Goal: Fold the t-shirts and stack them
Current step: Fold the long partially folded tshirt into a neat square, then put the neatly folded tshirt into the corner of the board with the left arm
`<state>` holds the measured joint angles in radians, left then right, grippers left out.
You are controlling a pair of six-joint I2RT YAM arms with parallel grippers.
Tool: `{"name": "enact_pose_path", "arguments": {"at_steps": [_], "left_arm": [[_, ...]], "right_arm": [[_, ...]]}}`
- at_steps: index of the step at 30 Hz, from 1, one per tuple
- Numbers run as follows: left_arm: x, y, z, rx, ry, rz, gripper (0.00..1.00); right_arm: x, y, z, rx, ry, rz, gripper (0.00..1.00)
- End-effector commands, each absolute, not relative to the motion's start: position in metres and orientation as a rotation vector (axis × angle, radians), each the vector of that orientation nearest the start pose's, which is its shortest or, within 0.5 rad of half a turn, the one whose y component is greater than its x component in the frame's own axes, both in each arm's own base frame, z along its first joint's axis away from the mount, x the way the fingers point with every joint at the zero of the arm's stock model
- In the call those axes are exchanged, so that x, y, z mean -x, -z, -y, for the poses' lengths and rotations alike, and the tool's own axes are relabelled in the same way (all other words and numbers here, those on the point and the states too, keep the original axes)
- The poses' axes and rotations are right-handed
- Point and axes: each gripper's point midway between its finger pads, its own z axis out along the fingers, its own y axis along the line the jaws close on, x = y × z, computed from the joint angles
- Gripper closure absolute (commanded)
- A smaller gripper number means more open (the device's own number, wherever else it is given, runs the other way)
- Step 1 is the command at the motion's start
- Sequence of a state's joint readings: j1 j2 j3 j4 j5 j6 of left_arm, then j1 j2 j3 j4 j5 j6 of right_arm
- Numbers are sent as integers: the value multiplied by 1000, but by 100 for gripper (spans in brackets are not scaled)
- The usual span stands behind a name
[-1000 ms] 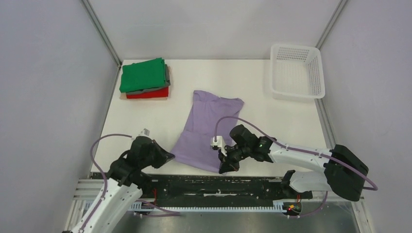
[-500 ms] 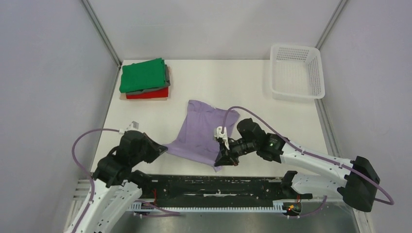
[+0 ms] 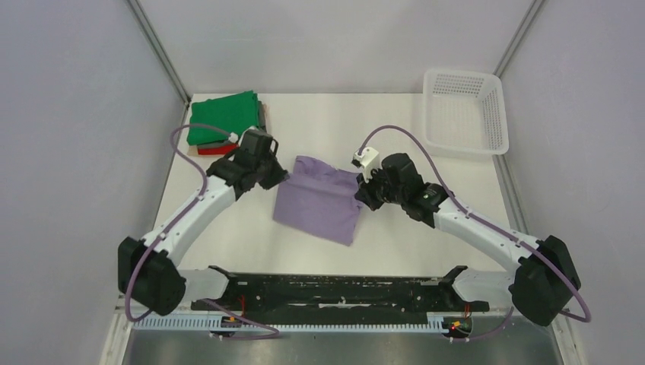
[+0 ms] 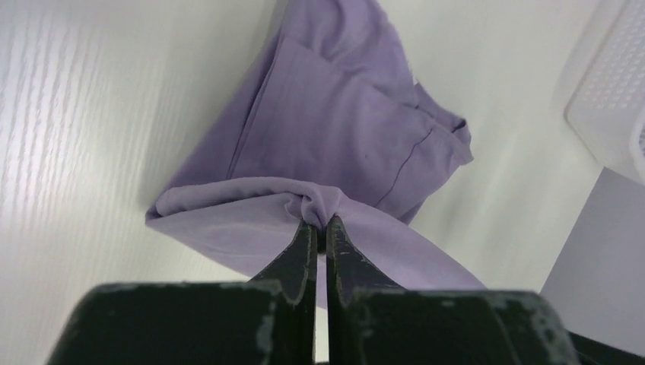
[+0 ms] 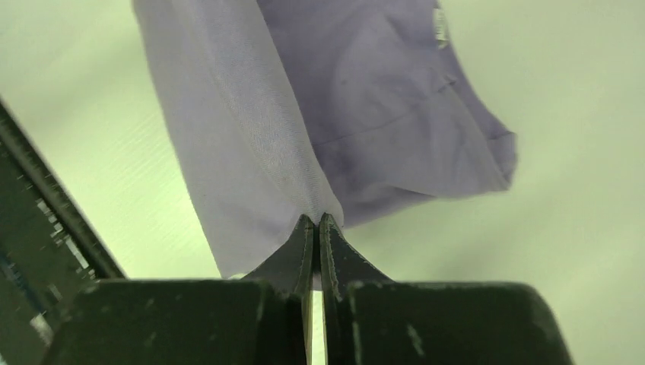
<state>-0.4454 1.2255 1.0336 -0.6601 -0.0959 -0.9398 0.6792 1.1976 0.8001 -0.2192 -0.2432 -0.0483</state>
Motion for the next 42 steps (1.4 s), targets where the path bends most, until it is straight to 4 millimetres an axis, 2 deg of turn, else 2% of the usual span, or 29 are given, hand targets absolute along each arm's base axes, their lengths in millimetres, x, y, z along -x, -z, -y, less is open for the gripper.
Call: {"name": "enact_pose_path", "arguments": {"at_steps": [1, 4, 7, 14, 16, 18, 19, 20, 21, 22, 23, 26, 29, 32, 34, 36, 38, 40, 42], "left_arm": [[-343, -194, 164, 542, 489, -2281, 98], [-363, -193, 171, 517, 479, -2291, 98], [-379, -189, 177, 496, 469, -2297, 98], [-406, -157, 185, 457, 415, -2398, 95], [-412, -147, 187, 438, 392, -2428, 94], [-417, -136, 188, 429, 370, -2452, 88], [-420, -131, 188, 421, 358, -2463, 78], [-424, -128, 188, 416, 348, -2468, 58], [-429, -129, 189, 407, 338, -2466, 33], [-434, -130, 188, 403, 325, -2464, 3], [-437, -132, 188, 396, 312, -2462, 1], [-444, -145, 191, 343, 315, -2459, 0], [-437, -146, 195, 280, 347, -2472, 0], [-424, -128, 200, 229, 384, -2530, 0], [-414, -110, 195, 227, 346, -2585, 0], [-404, -89, 179, 256, 243, -2615, 0], [-398, -71, 172, 239, 211, -2629, 0], [-394, -58, 179, 178, 256, -2655, 0], [-395, -48, 191, 127, 329, -2688, 0]], "right_arm": [[-292, -165, -236, 791, -416, -2006, 100], [-310, -164, -228, 784, -332, -2013, 100], [-322, -160, -228, 791, -320, -2021, 100], [-344, -134, -218, 754, -298, -2097, 100], [-351, -124, -215, 743, -289, -2116, 96], [-358, -116, -212, 719, -288, -2137, 95], [-363, -113, -210, 697, -286, -2148, 90], [-368, -110, -208, 674, -284, -2159, 76], [-373, -109, -205, 647, -274, -2167, 55], [-380, -109, -202, 611, -257, -2175, 10], [-388, -109, -196, 574, -220, -2182, 2], [-404, -117, -187, 530, -139, -2172, 2], [-401, -117, -185, 533, -139, -2179, 2], [-390, -120, -194, 539, -237, -2134, 2], [-378, -122, -204, 545, -339, -2108, 2], [-363, -126, -222, 532, -512, -2071, 2], [-339, -123, -248, 589, -742, -2025, 2], [-321, -120, -269, 641, -936, -2005, 2], [-320, -109, -273, 624, -979, -2046, 2]]}}
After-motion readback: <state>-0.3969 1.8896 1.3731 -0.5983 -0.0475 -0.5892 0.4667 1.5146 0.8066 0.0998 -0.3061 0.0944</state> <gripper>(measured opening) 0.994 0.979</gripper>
